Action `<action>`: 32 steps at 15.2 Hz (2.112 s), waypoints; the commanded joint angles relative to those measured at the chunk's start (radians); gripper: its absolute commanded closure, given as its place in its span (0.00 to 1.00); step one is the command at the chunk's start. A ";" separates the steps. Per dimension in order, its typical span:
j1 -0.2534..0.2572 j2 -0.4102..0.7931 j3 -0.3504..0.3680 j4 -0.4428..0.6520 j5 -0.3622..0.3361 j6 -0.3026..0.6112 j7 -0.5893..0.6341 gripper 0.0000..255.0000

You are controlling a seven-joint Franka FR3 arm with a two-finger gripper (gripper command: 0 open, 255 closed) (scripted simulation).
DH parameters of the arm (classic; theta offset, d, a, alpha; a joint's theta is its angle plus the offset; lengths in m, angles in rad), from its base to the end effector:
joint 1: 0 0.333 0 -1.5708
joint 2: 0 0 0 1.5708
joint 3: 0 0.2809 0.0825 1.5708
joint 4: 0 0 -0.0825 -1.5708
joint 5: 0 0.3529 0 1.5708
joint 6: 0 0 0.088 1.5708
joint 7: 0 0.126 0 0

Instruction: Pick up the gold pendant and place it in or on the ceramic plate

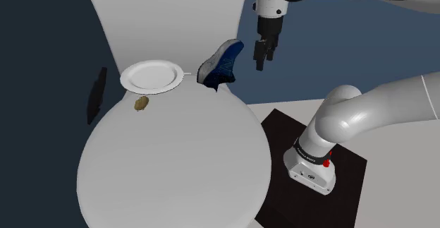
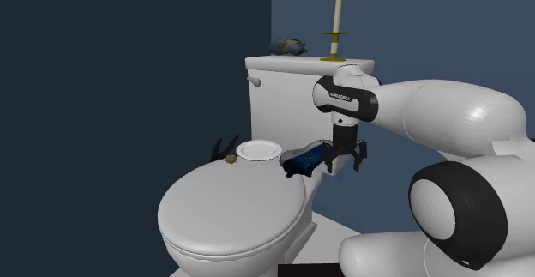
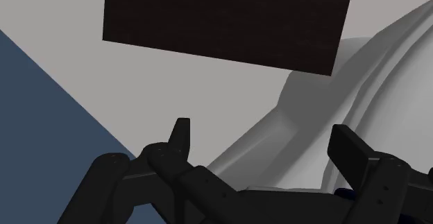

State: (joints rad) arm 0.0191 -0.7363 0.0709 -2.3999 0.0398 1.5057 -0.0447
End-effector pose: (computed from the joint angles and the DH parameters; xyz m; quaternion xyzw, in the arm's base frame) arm 0.2971 0.0349 0.5070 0.9953 0.0558 -0.0794 0.0049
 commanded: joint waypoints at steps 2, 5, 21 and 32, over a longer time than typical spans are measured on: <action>0.010 0.005 0.015 -0.006 0.018 0.028 0.013 0.00; 0.040 0.024 0.061 -0.017 0.066 0.115 0.049 0.00; 0.208 0.263 0.274 0.069 0.155 0.587 0.264 0.00; 0.215 0.552 0.415 0.417 -0.147 0.217 0.441 0.00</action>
State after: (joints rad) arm 0.2301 -0.2204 0.4665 -2.0283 -0.1006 1.7450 0.3707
